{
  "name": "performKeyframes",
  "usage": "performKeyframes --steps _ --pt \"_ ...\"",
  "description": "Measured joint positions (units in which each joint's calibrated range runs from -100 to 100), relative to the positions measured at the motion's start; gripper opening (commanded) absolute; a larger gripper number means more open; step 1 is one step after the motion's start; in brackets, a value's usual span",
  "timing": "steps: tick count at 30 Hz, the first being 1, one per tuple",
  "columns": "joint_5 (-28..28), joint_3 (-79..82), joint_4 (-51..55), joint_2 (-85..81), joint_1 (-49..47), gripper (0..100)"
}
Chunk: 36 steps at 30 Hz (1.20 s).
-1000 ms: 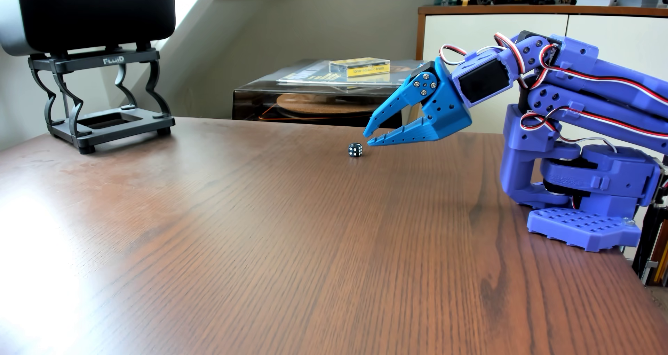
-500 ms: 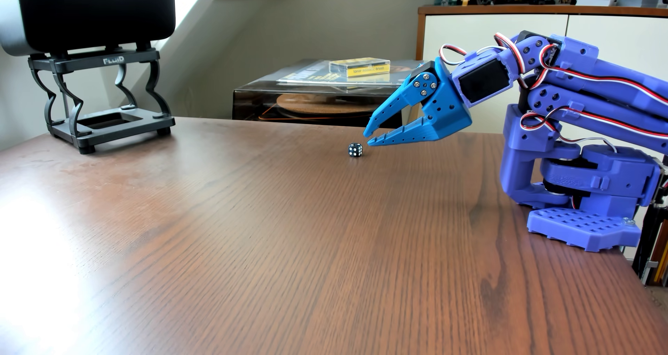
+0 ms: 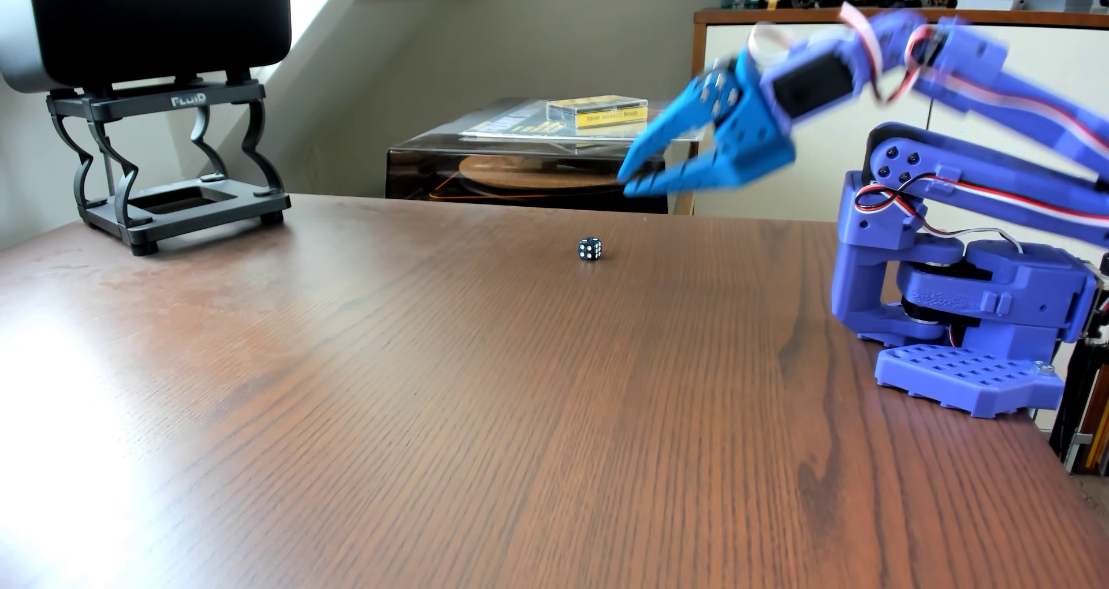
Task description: Grab the blue dice
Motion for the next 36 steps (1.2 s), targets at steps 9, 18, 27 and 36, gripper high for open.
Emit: performKeyframes --steps 9,18,27,36 --pt "0.37 -41.72 13.91 35.28 3.41 4" --pt "0.37 -78.96 21.47 83.95 13.57 4" --pt "0.31 -86.5 22.51 105.02 22.67 4" --pt "1.88 -86.5 22.51 110.87 24.95 24"
